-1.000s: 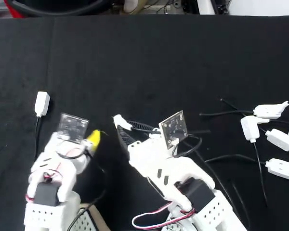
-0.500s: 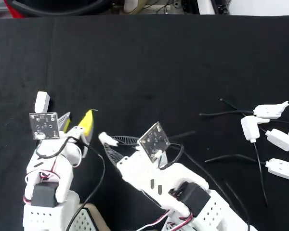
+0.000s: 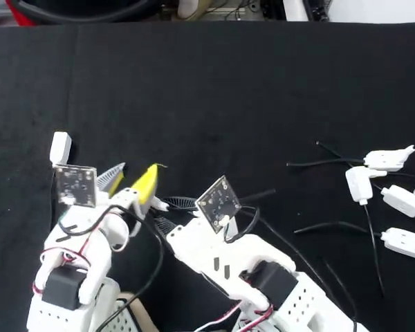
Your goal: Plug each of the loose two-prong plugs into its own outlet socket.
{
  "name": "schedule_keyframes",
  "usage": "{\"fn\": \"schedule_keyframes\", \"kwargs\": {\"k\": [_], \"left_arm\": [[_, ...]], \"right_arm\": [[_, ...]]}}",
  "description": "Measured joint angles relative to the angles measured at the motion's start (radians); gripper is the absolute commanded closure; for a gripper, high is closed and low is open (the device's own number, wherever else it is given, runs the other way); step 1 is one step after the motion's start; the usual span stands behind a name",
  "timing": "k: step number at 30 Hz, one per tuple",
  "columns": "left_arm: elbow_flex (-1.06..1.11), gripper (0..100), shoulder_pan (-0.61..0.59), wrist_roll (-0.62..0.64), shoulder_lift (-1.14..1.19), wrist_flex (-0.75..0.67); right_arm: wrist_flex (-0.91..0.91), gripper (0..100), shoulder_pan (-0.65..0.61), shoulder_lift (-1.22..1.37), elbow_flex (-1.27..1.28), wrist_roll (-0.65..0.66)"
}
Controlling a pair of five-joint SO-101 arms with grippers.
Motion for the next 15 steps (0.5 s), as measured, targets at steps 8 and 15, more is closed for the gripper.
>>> {"fn": "schedule_keyframes", "kwargs": {"k": [8, 15], "left_arm": [[0.0, 79, 0.084, -0.026, -0.005, 0.011], [0.02, 79, 0.092, -0.032, -0.006, 0.017]], "right_arm": [[-0.006, 98.6, 0.0, 0.0, 0.0, 0.0], [-0.006, 98.6, -0.003, 0.0, 0.0, 0.002]]}}
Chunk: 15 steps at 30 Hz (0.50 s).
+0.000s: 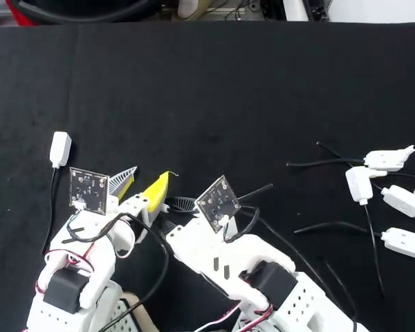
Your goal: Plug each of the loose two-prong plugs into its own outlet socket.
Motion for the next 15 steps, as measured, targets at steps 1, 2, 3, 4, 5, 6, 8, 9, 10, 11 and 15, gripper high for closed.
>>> {"fn": "schedule_keyframes", "kwargs": {"k": [1, 2, 3, 4, 5, 6, 8, 9, 10, 11, 15], "left_arm": [[0.003, 79, 0.008, 0.0, 0.0, 0.0], [0.003, 79, 0.011, 0.0, 0.0, 0.0], [0.005, 79, 0.012, 0.0, 0.0, 0.0], [0.005, 79, 0.012, 0.0, 0.0, -0.003], [0.006, 79, 0.012, 0.0, 0.0, -0.006], [0.006, 79, 0.014, 0.0, 0.0, -0.008], [0.005, 79, 0.014, 0.0, 0.0, -0.008], [0.005, 79, 0.014, 0.0, 0.0, -0.008], [0.005, 79, 0.014, 0.0, 0.0, -0.008], [0.005, 79, 0.014, 0.0, 0.0, -0.008], [0.005, 79, 0.02, 0.0, 0.0, -0.008]], "right_arm": [[0.0, 98.6, 0.0, 0.0, 0.002, 0.0], [0.0, 98.6, 0.0, 0.0, 0.002, 0.0], [0.0, 98.6, 0.003, 0.0, 0.002, 0.0], [-0.003, 98.6, 0.012, 0.0, 0.002, 0.0], [-0.011, 98.6, 0.025, 0.0, 0.002, 0.0], [-0.017, 98.6, 0.037, 0.0, 0.002, 0.002], [-0.026, 98.6, 0.052, 0.002, 0.003, 0.002], [-0.028, 98.6, 0.055, 0.002, 0.003, 0.002], [-0.028, 98.6, 0.057, 0.002, 0.003, 0.002], [-0.028, 98.6, 0.057, 0.002, 0.003, 0.002], [-0.028, 98.6, 0.057, 0.002, 0.003, 0.002]]}}
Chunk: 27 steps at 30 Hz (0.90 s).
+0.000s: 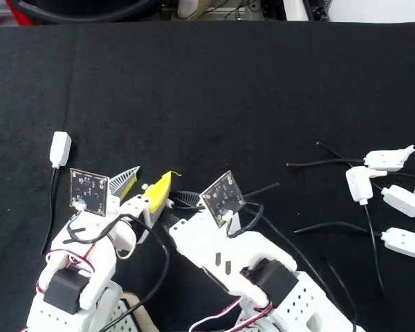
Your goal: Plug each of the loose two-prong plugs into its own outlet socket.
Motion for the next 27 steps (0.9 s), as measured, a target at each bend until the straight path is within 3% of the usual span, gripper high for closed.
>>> {"fn": "schedule_keyframes", "kwargs": {"k": [6, 16, 27], "left_arm": [[0.017, 79, 0.061, 0.0, -0.002, -0.003], [0.02, 79, 0.009, 0.002, -0.002, -0.003], [0.011, 79, -0.212, -0.002, 0.003, 0.009]], "right_arm": [[0.0, 98.6, 0.005, 0.002, 0.002, -0.018], [0.0, 98.6, 0.012, 0.002, 0.002, -0.02], [-0.015, 98.6, 0.028, -0.008, -0.002, -0.021]]}}
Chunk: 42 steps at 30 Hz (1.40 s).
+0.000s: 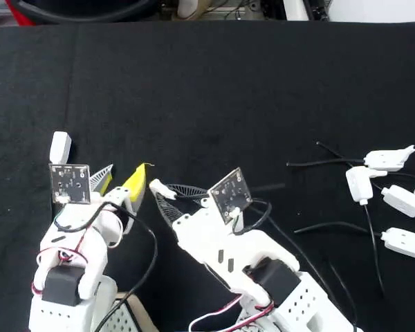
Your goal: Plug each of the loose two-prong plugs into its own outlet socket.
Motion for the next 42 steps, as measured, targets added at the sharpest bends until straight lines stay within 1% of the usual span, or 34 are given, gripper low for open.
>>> {"fn": "schedule_keyframes", "kwargs": {"k": [14, 18, 22, 28, 34, 42], "left_arm": [[0.0, 79, -0.012, 0.002, 0.002, 0.0], [-0.011, 79, -0.012, 0.061, 0.002, 0.041], [-0.021, 79, -0.012, 0.081, 0.002, 0.044], [-0.026, 79, 0.044, 0.081, 0.002, 0.044], [-0.026, 79, 0.058, 0.084, 0.002, -0.018], [-0.026, 79, 0.074, 0.087, 0.002, -0.02]], "right_arm": [[-0.003, 98.6, 0.0, 0.0, 0.0, 0.0], [-0.003, 98.6, 0.0, 0.0, 0.0, 0.0], [-0.003, 98.6, 0.0, 0.0, 0.0, 0.008], [-0.003, 98.6, 0.0, 0.0, 0.0, 0.012], [-0.003, 98.6, -0.009, -0.002, 0.002, 0.012], [-0.003, 98.6, -0.015, -0.011, 0.009, 0.012]]}}
